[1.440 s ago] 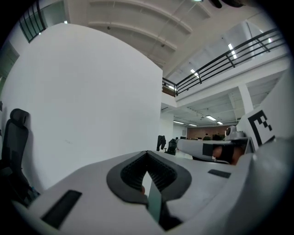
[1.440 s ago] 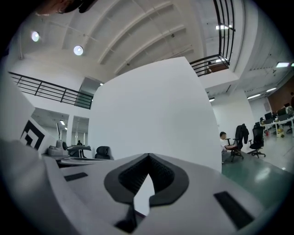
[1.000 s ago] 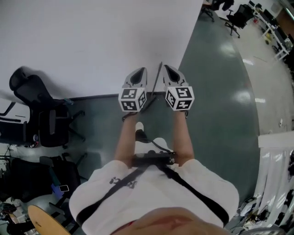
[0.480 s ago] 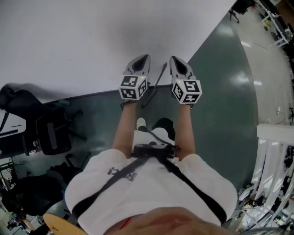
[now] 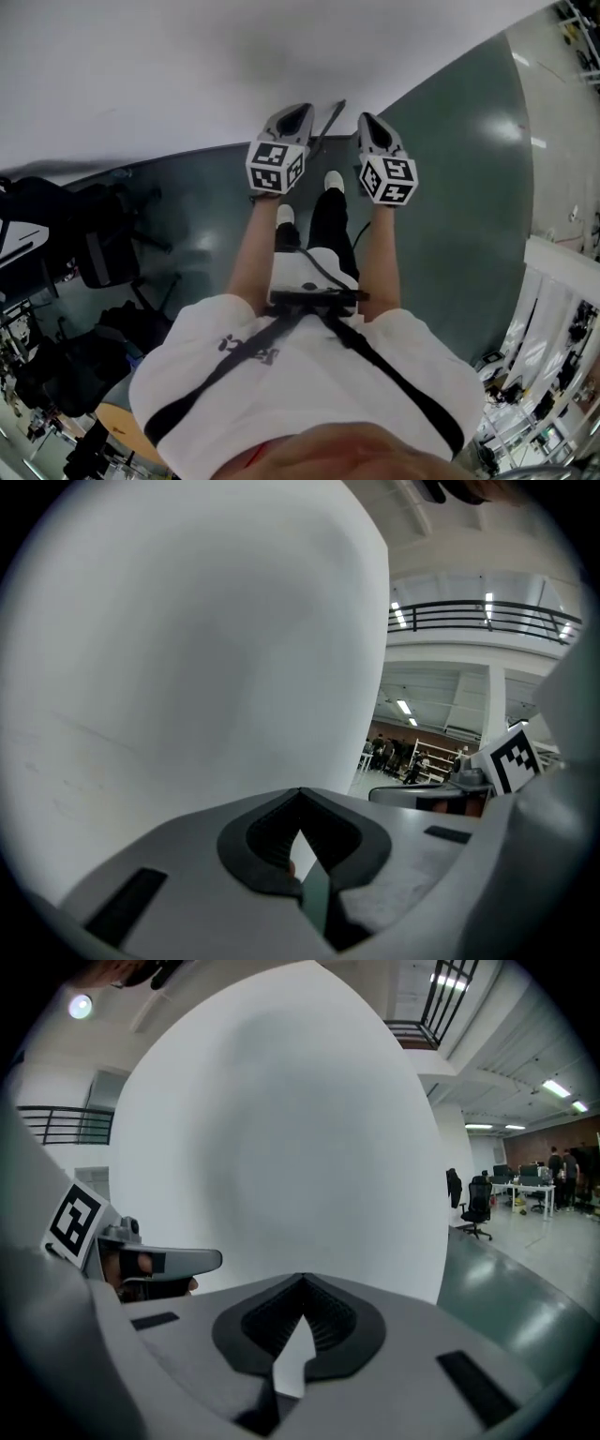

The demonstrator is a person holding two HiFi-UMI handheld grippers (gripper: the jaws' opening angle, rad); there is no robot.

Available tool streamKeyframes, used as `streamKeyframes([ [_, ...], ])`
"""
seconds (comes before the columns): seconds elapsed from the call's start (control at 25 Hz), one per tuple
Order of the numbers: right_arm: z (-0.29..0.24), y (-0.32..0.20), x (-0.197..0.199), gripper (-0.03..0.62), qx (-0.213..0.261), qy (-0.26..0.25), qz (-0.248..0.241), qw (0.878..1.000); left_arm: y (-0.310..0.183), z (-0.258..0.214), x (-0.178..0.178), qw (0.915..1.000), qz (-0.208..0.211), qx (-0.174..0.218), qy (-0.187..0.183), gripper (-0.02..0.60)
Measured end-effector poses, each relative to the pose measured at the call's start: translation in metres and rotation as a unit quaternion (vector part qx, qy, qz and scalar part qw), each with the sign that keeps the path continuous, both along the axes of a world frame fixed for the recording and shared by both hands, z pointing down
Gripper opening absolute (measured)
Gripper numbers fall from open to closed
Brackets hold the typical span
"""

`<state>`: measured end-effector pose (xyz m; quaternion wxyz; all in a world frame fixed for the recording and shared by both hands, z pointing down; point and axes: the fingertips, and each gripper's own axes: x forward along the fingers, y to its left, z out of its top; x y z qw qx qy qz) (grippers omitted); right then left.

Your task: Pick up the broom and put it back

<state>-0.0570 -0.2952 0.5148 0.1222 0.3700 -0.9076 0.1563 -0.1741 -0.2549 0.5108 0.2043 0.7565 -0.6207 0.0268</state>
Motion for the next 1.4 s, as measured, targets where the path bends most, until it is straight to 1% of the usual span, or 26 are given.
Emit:
streamKeyframes([
  [0.2, 0.063, 0.002, 0.021, -0.003, -0.054, 0.018, 0.011, 0.998, 0.004, 0.056, 0.022, 0.9986, 0.022, -0.048, 0.0, 0.012],
  [0.32, 0.103, 0.008, 0.026, -0.003, -0.082, 0.032, 0.014, 0.996, 0.009, 0.087, 0.029, 0.9971, 0.033, -0.068, 0.005, 0.012],
  [0.4, 0.129, 0.016, 0.026, -0.003, -0.097, 0.049, 0.007, 0.994, 0.013, 0.106, 0.032, 0.9961, 0.039, -0.078, 0.008, 0.012],
  [0.52, 0.169, 0.028, 0.029, -0.003, -0.113, 0.077, -0.012, 0.99, 0.017, 0.13, 0.037, 0.9951, 0.044, -0.088, 0.015, 0.011],
  [0.64, 0.205, 0.031, 0.024, -0.001, -0.127, 0.088, -0.029, 0.988, 0.019, 0.156, 0.034, 0.9944, 0.049, -0.092, 0.02, 0.011],
  [0.88, 0.255, 0.01, 0.015, 0.002, -0.13, 0.108, -0.066, 0.983, 0.017, 0.188, 0.031, 0.9928, 0.061, -0.101, 0.02, 0.012],
  [0.96, 0.273, 0.001, 0.011, 0.036, -0.132, 0.113, -0.078, 0.982, 0.016, 0.199, 0.027, 0.9924, 0.063, -0.104, 0.019, 0.012],
  [1.08, 0.296, -0.012, 0.001, 0.066, -0.131, 0.116, -0.1, 0.98, 0.015, 0.213, 0.023, 0.9922, 0.064, -0.106, 0.018, 0.012],
  [1.2, 0.317, -0.025, -0.008, 0.1, -0.132, 0.122, -0.131, 0.975, 0.011, 0.218, 0.024, 0.992, 0.068, -0.105, 0.016, 0.012],
  [1.28, 0.331, -0.033, -0.014, 0.135, -0.142, 0.122, -0.148, 0.971, 0.009, 0.22, 0.024, 0.9919, 0.071, -0.104, 0.014, 0.012],
  [1.4, 0.352, -0.041, -0.022, 0.14, -0.161, 0.104, -0.165, 0.968, 0.012, 0.226, 0.022, 0.9917, 0.074, -0.104, 0.015, 0.012],
])
